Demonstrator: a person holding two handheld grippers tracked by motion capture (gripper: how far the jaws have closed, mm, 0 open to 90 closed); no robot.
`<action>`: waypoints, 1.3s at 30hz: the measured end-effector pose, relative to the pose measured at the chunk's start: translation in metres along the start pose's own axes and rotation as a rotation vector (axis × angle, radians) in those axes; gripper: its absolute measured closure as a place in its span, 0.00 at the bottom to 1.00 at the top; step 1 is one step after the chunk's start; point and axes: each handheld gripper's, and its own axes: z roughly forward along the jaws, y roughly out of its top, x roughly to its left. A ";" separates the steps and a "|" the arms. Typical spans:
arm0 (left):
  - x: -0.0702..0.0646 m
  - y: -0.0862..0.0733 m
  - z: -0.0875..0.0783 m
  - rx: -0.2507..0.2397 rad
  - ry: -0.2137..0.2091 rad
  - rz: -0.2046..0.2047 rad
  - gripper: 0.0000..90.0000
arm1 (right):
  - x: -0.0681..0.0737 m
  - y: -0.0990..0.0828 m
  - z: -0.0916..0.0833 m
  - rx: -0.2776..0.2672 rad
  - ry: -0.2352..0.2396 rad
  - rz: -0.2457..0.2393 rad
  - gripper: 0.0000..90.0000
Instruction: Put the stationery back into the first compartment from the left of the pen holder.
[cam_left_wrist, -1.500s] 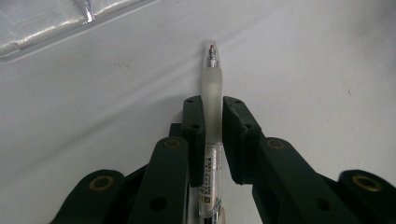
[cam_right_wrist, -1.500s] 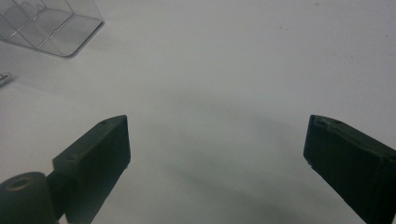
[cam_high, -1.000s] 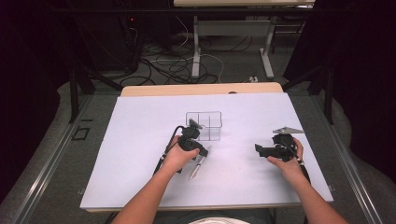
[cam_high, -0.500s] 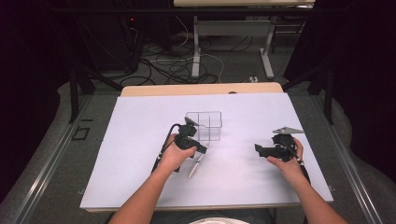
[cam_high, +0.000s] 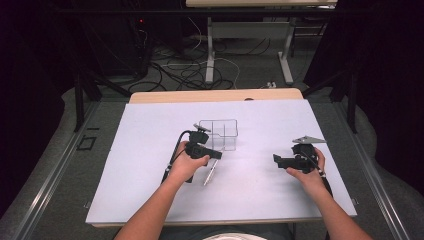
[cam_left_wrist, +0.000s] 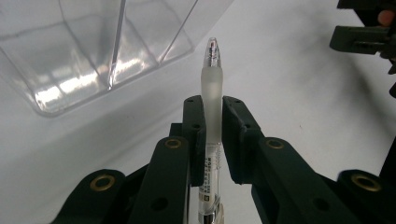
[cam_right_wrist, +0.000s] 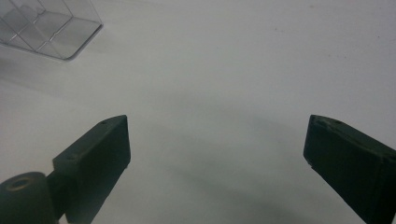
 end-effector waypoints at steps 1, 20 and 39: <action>-0.001 0.000 -0.001 -0.014 0.000 0.003 0.89 | 0.000 0.000 0.000 0.000 0.000 0.000 0.08; -0.007 -0.003 -0.024 -0.220 0.034 0.118 0.89 | -0.001 0.000 0.000 0.002 0.000 0.001 0.08; -0.008 0.003 -0.050 -0.449 0.028 0.132 0.89 | 0.001 0.000 0.001 0.001 0.005 0.002 0.08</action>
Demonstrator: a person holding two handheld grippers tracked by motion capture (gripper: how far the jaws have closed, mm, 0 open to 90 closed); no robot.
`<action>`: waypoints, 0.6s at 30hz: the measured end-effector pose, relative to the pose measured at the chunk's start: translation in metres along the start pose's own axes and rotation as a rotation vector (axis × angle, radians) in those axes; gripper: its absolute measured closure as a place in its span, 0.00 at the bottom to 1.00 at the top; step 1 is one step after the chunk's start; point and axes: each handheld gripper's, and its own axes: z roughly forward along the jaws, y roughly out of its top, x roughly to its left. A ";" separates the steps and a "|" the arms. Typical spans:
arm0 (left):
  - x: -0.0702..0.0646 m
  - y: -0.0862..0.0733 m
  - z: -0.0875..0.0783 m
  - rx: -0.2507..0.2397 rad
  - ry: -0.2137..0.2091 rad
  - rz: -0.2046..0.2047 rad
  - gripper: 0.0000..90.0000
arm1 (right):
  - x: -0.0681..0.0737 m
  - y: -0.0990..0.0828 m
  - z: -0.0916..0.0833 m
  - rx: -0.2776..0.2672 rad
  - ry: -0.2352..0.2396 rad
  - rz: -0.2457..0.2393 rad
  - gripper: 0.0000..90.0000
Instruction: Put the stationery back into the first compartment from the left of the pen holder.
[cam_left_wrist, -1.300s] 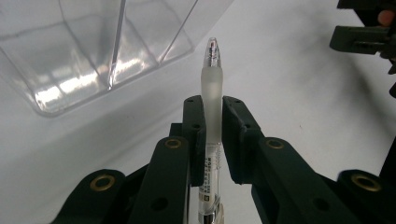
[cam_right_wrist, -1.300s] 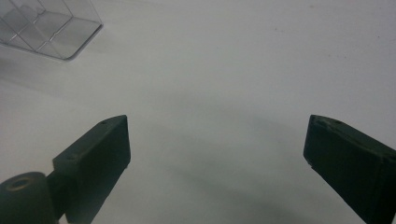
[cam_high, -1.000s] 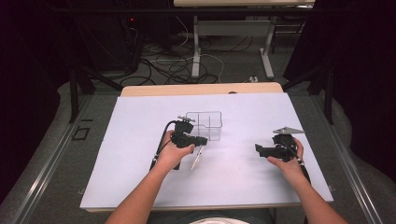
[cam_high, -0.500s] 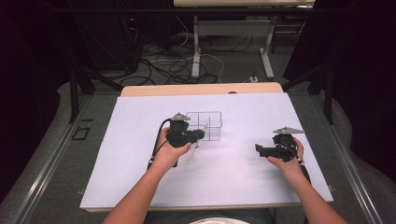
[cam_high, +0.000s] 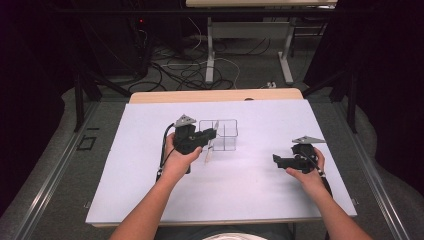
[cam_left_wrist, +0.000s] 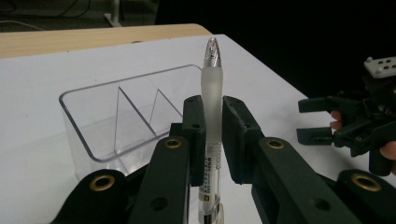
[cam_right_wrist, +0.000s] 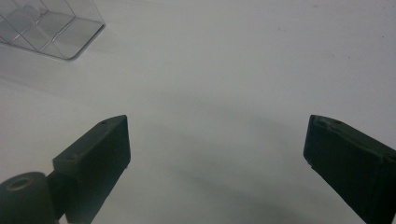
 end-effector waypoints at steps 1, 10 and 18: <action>0.001 0.001 0.000 -0.011 -0.005 -0.006 0.89 | 0.000 0.000 0.000 -0.001 0.001 -0.002 0.08; 0.011 0.014 -0.002 -0.071 0.001 -0.070 0.89 | 0.000 0.000 0.000 0.002 -0.001 -0.003 0.08; 0.019 0.025 -0.005 -0.164 0.028 -0.115 0.89 | 0.001 -0.001 0.001 0.001 -0.002 -0.009 0.08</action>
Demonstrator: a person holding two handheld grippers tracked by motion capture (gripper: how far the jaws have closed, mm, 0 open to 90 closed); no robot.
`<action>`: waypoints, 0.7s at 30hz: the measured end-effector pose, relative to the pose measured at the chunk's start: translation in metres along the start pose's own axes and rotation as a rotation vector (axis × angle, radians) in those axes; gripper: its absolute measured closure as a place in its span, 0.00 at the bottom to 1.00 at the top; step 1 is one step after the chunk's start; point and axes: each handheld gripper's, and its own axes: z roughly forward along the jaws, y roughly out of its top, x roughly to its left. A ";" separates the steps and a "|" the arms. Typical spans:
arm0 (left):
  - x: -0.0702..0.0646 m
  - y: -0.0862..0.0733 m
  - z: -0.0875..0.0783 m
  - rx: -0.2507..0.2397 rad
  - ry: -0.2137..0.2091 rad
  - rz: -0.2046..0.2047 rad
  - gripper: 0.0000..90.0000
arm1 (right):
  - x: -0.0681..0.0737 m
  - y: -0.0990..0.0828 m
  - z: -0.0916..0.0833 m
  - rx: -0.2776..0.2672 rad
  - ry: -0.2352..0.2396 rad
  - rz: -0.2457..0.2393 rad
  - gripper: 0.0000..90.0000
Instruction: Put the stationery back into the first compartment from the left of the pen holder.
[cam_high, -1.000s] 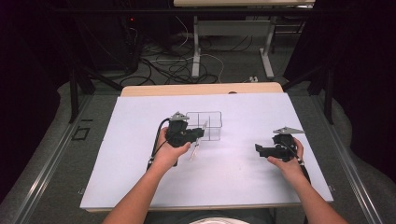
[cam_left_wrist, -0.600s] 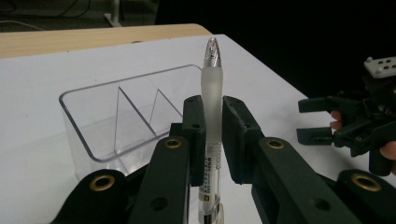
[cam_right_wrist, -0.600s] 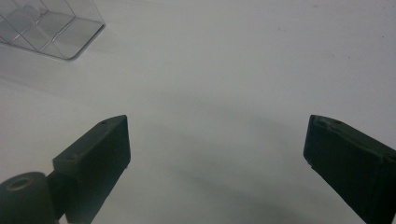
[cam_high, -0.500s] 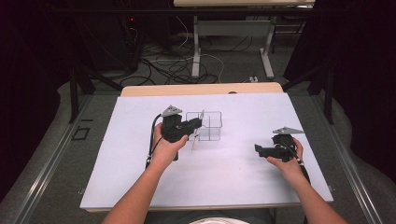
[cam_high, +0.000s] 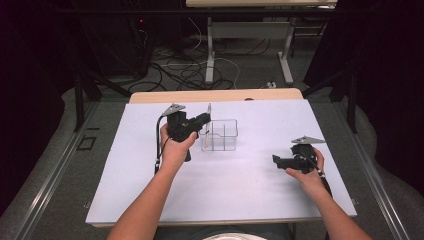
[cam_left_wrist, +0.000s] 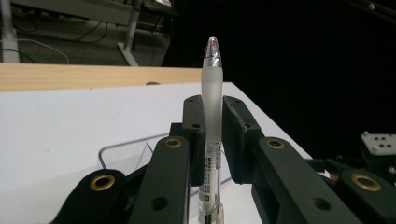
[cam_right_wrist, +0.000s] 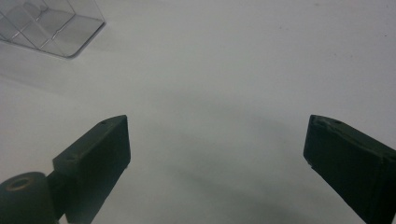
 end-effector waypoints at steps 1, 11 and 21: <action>0.000 0.002 0.000 -0.009 0.006 0.001 0.89 | 0.000 0.000 0.000 0.000 0.002 0.001 0.08; 0.006 0.020 0.007 -0.056 0.052 0.003 0.89 | 0.000 0.000 0.000 0.003 0.001 0.007 0.08; 0.009 0.030 0.015 -0.084 0.089 -0.008 0.89 | -0.001 0.000 0.000 0.005 0.003 0.008 0.08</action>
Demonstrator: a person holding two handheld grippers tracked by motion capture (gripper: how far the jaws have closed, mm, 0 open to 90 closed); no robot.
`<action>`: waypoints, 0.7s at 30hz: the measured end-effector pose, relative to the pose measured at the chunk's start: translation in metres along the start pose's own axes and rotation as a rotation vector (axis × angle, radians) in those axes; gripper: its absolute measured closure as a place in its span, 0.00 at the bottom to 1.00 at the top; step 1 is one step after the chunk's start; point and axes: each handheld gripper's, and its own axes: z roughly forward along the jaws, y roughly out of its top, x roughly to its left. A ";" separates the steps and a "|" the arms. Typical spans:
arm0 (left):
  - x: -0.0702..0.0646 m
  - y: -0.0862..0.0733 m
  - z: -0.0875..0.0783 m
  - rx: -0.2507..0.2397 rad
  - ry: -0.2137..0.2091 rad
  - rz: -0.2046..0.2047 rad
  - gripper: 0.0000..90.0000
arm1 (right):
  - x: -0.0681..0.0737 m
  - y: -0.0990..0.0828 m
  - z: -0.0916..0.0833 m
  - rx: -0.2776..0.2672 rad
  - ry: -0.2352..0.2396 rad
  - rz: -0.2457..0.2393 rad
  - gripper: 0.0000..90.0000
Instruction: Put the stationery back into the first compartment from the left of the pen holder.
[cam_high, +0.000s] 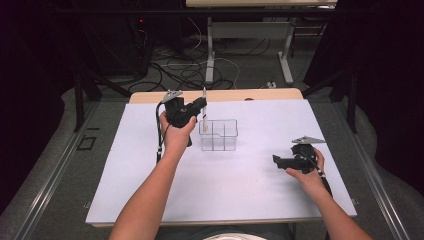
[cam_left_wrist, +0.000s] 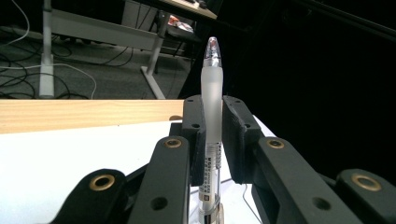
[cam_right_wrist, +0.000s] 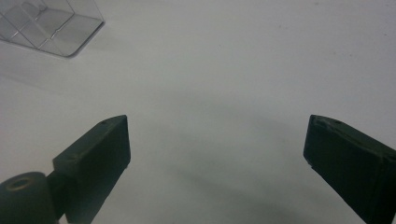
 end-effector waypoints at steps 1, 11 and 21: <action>0.001 0.000 0.001 0.001 0.001 -0.003 0.89 | 0.000 0.000 0.000 0.000 0.000 0.000 0.08; 0.008 -0.001 0.006 -0.009 0.037 -0.020 0.89 | 0.000 0.000 0.001 -0.001 -0.001 -0.003 0.08; 0.014 -0.003 0.011 -0.014 0.071 -0.010 0.89 | 0.000 0.000 0.001 0.004 0.004 -0.007 0.08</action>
